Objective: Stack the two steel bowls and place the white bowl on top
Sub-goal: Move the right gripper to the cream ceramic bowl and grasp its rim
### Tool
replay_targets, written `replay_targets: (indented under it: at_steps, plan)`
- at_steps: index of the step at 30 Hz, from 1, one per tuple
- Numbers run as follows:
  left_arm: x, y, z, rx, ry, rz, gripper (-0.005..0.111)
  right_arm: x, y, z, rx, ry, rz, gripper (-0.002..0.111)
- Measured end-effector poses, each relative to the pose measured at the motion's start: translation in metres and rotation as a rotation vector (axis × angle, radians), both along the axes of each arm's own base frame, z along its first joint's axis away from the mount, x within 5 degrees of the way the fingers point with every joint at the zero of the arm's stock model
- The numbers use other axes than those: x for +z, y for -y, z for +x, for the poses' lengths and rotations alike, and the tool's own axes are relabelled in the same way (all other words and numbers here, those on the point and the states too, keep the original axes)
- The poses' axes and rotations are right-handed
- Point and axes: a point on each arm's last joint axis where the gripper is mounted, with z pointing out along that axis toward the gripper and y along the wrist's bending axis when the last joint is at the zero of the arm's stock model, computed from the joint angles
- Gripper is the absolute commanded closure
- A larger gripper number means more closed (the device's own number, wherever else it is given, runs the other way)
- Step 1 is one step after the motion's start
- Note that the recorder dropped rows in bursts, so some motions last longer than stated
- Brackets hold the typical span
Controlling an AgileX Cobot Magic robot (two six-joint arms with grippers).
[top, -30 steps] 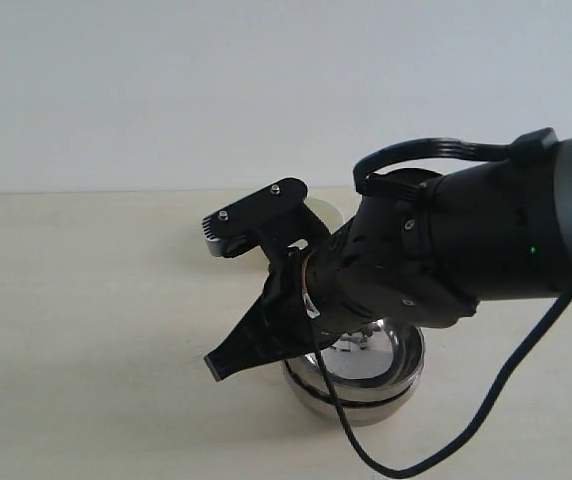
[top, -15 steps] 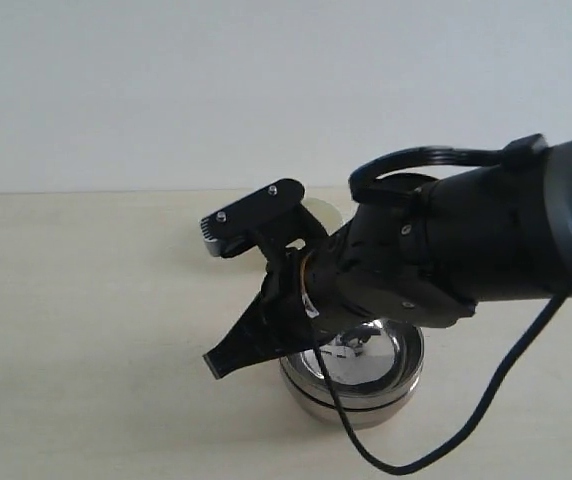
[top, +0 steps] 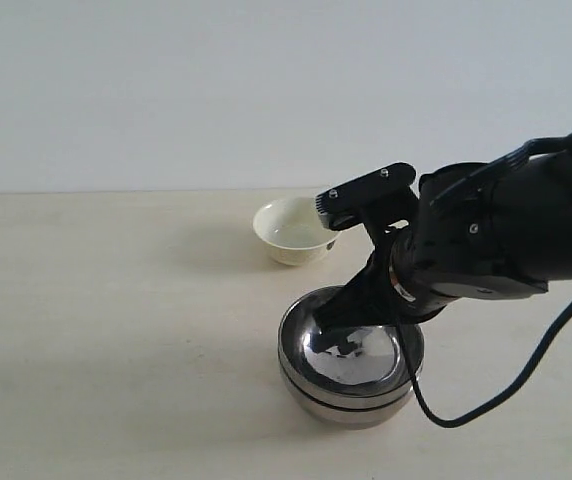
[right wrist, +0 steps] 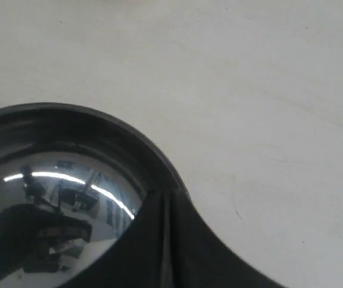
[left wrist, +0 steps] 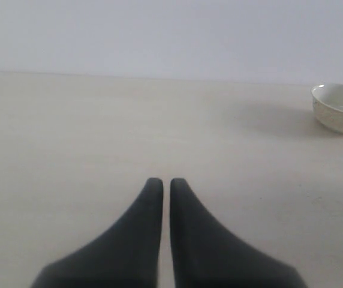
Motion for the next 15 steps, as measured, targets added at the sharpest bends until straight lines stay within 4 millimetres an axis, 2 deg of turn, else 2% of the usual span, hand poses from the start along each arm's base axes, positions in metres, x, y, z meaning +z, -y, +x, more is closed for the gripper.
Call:
replay_targets:
  at_steps: [11,15]
  plan:
    - [0.0,0.0,0.0,0.0,0.0,0.0,0.103,-0.0032,-0.0056,-0.0006,0.04,0.002,0.054,0.108]
    - [0.0,0.0,0.0,0.0,0.0,0.0,0.103,0.0012,-0.0096,0.0024,0.021,0.018,0.105,0.108]
